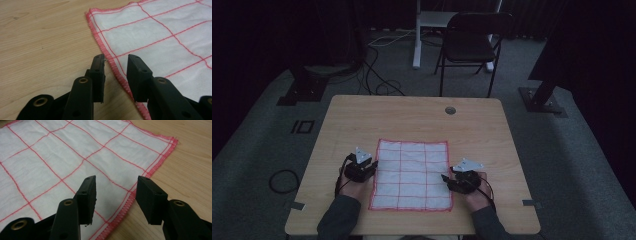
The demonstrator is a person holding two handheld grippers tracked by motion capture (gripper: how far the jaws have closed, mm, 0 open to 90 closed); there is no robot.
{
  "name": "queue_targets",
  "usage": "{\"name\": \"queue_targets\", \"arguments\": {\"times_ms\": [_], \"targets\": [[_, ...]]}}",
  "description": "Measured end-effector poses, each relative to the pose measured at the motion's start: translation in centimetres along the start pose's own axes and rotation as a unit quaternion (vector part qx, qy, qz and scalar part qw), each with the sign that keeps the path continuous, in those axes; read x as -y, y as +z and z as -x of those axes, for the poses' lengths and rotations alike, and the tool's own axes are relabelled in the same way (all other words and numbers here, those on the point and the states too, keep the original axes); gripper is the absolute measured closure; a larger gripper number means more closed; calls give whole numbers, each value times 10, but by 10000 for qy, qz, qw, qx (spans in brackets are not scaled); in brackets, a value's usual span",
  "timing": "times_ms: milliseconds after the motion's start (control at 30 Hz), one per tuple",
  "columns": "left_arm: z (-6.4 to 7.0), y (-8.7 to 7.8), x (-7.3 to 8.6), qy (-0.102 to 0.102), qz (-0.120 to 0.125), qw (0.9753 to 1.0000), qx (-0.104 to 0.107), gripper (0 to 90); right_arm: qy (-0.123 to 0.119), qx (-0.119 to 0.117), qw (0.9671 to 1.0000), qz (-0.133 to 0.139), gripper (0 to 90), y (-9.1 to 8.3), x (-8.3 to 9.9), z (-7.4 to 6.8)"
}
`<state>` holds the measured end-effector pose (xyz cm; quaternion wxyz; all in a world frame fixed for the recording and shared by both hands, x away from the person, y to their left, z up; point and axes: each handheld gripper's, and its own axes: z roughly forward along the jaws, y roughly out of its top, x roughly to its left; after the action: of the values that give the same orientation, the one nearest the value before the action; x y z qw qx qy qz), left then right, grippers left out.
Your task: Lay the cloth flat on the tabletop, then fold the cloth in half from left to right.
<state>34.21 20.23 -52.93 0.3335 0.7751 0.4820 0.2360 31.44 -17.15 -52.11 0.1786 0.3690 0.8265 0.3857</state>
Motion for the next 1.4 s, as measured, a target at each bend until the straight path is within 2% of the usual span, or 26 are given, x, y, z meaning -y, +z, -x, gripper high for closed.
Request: {"name": "queue_targets", "arguments": {"times_ms": [333, 500, 633, 733, 800, 967, 1200, 1400], "targets": [[5, -13, 5, -284, -44, 9996, 61, 629, 23, 59, 10000, 34, 507, -2, 1, 1], [14, -15, 10, -317, -86, 9994, 58, 610, 21, 56, 10000, 26, 507, -1, 1, 1], [19, -13, 14, -303, -170, 9994, -23, 603, 13, 55, 10000, 22, 507, 0, 1, 1], [22, -9, 16, -287, -262, 9991, -173, 593, 3, 61, 10000, 21, 507, 0, 1, 1], [22, -7, 18, -301, -231, 9991, -200, 585, 5, 76, 10000, 24, 508, 1, 1, 1], [23, -7, 18, -384, -219, 9988, -198, 578, 30, 107, 9999, 30, 508, 1, 2, 3], [21, -5, 17, -584, -205, 9981, -73, 545, 11, 134, 9999, 39, 510, 1, 2, 3], [24, -4, 15, -594, -171, 9981, -81, 544, 21, 136, 9999, 22, 510, 2, 2, 4]]}}
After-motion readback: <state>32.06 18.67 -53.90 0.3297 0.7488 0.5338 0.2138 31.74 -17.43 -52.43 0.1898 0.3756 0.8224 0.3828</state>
